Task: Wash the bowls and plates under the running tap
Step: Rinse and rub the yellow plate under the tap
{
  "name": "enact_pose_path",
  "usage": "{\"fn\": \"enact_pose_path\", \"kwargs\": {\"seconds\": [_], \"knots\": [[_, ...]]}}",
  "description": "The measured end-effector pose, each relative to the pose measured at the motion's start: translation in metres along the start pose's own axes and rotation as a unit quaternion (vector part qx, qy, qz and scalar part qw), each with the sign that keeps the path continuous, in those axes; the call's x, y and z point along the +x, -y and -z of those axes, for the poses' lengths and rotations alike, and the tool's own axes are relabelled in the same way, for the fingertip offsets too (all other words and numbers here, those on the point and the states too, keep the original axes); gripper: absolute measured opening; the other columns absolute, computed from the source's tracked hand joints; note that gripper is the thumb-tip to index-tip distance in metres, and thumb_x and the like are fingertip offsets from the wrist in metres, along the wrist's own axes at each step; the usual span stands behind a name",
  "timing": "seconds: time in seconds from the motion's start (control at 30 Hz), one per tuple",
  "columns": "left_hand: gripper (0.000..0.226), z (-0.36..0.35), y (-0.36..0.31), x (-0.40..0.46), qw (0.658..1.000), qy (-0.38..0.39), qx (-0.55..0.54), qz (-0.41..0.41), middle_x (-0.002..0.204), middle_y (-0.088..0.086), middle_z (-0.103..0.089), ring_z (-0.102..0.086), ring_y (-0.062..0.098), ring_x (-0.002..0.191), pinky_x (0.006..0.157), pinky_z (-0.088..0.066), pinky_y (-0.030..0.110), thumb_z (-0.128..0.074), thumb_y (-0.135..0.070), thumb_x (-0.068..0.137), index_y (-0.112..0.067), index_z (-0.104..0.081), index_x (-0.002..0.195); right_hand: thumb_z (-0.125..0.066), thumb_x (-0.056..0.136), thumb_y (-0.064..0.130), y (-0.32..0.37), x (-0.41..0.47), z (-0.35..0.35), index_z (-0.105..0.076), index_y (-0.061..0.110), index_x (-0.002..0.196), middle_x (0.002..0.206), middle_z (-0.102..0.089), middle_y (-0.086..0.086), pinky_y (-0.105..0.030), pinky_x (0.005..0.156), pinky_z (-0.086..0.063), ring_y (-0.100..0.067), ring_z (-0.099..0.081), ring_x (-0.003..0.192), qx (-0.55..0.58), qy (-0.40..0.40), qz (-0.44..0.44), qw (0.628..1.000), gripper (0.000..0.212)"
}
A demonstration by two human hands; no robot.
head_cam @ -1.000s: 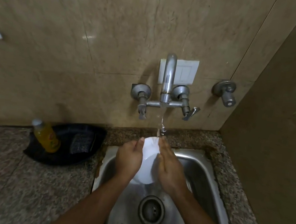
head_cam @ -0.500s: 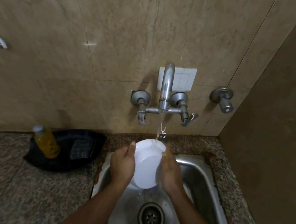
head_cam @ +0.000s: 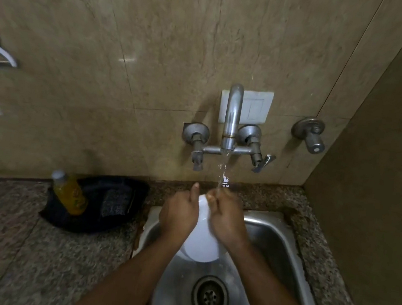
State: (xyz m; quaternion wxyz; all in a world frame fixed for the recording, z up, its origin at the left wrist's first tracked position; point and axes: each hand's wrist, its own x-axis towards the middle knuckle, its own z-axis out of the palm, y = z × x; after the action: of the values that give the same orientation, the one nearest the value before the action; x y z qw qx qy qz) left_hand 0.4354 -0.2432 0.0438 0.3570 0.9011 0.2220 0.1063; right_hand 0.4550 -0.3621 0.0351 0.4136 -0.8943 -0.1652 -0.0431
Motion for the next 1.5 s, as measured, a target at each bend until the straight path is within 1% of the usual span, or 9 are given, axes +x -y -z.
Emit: {"fn": "enact_pose_path", "kwargs": {"seconds": [0.17, 0.5, 0.63, 0.9, 1.0, 1.13, 1.23, 1.33, 1.5], "knots": [[0.065, 0.002, 0.007, -0.003, 0.995, -0.079, -0.035, 0.046, 0.080, 0.012, -0.072, -0.067, 0.032, 0.078, 0.071, -0.053, 0.036, -0.030, -0.052, 0.100, -0.009, -0.072, 0.076, -0.031, 0.100, 0.028, -0.006, -0.041, -0.009, -0.034, 0.014, 0.151, 0.160, -0.024, 0.001, -0.033, 0.121, -0.014, -0.010, -0.015, 0.149, -0.097, 0.037, 0.155, 0.982, 0.053], [0.061, 0.001, 0.002, -0.018, 0.988, -0.130, -0.059, 0.060, 0.081, 0.018, -0.071, -0.065, 0.037, 0.077, 0.066, -0.046, 0.034, -0.033, -0.044, 0.102, -0.003, -0.072, 0.079, -0.024, 0.098, 0.041, -0.014, -0.044, -0.003, -0.028, 0.016, 0.153, 0.159, -0.019, 0.009, -0.034, 0.120, -0.020, -0.004, -0.014, 0.148, 0.003, -0.034, 0.001, 0.999, 0.061], [0.060, 0.001, 0.003, -0.012, 0.986, -0.135, -0.062, 0.074, 0.083, 0.019, -0.072, -0.066, 0.039, 0.080, 0.070, -0.050, 0.037, -0.033, -0.041, 0.102, -0.002, -0.073, 0.081, -0.028, 0.100, 0.028, 0.000, -0.050, -0.004, -0.036, 0.010, 0.150, 0.159, -0.028, -0.002, -0.032, 0.122, -0.014, -0.008, -0.016, 0.149, -0.036, 0.014, 0.143, 0.989, 0.053], [0.050, 0.000, 0.013, -0.018, 0.968, -0.158, -0.151, 0.125, 0.079, 0.023, -0.068, -0.064, 0.037, 0.077, 0.069, -0.044, 0.033, -0.041, -0.026, 0.102, 0.007, -0.070, 0.078, -0.027, 0.100, 0.033, -0.006, -0.052, -0.008, -0.031, 0.021, 0.151, 0.158, -0.028, 0.005, -0.026, 0.120, -0.016, -0.004, -0.019, 0.147, 0.012, -0.010, 0.078, 0.997, 0.052], [0.046, 0.002, 0.012, -0.019, 0.944, -0.166, -0.209, 0.196, 0.084, 0.021, -0.068, -0.060, 0.035, 0.079, 0.073, -0.042, 0.032, -0.042, -0.024, 0.100, 0.008, -0.070, 0.084, -0.030, 0.099, 0.039, -0.011, -0.049, -0.008, -0.018, 0.031, 0.150, 0.158, -0.015, 0.015, -0.020, 0.120, -0.011, -0.003, -0.012, 0.148, 0.072, -0.058, -0.028, 0.995, 0.053], [0.040, 0.007, 0.017, -0.014, 0.892, -0.172, -0.295, 0.298, 0.108, 0.027, -0.066, -0.060, 0.042, 0.101, 0.088, -0.045, 0.038, -0.043, -0.022, 0.098, 0.010, -0.067, 0.103, -0.030, 0.100, 0.039, -0.013, -0.052, -0.007, -0.029, 0.027, 0.152, 0.160, -0.023, 0.012, -0.021, 0.119, -0.016, -0.002, -0.015, 0.147, 0.085, -0.028, 0.043, 0.995, 0.053], [0.035, 0.007, 0.013, -0.018, 0.861, -0.125, -0.341, 0.355, 0.123, 0.024, -0.060, -0.057, 0.039, 0.113, 0.097, -0.044, 0.040, -0.038, -0.017, 0.101, 0.006, -0.056, 0.120, -0.038, 0.101, 0.038, -0.011, -0.040, 0.001, -0.046, 0.025, 0.140, 0.134, -0.057, 0.000, -0.022, 0.086, -0.051, -0.012, -0.055, 0.117, 0.321, -0.080, -0.178, 0.927, 0.042], [0.039, 0.006, 0.016, -0.018, 0.869, -0.078, -0.350, 0.340, 0.118, 0.025, -0.061, -0.058, 0.042, 0.108, 0.098, -0.046, 0.048, -0.038, -0.023, 0.101, 0.006, -0.058, 0.117, -0.038, 0.105, 0.019, -0.003, -0.029, 0.013, -0.052, 0.003, 0.109, 0.087, -0.058, -0.004, -0.011, 0.050, -0.045, -0.014, -0.058, 0.077, 0.413, -0.102, -0.258, 0.868, 0.022], [0.042, 0.022, 0.008, -0.005, 0.941, 0.052, -0.296, 0.154, 0.072, 0.007, -0.069, -0.064, 0.027, 0.074, 0.078, -0.050, 0.038, -0.051, -0.040, 0.092, -0.010, -0.066, 0.067, -0.050, 0.100, 0.019, -0.020, -0.018, 0.020, -0.056, 0.017, 0.075, 0.074, -0.058, -0.006, -0.029, 0.065, -0.045, -0.018, -0.058, 0.070, 0.331, -0.064, -0.241, 0.910, 0.025]]}}
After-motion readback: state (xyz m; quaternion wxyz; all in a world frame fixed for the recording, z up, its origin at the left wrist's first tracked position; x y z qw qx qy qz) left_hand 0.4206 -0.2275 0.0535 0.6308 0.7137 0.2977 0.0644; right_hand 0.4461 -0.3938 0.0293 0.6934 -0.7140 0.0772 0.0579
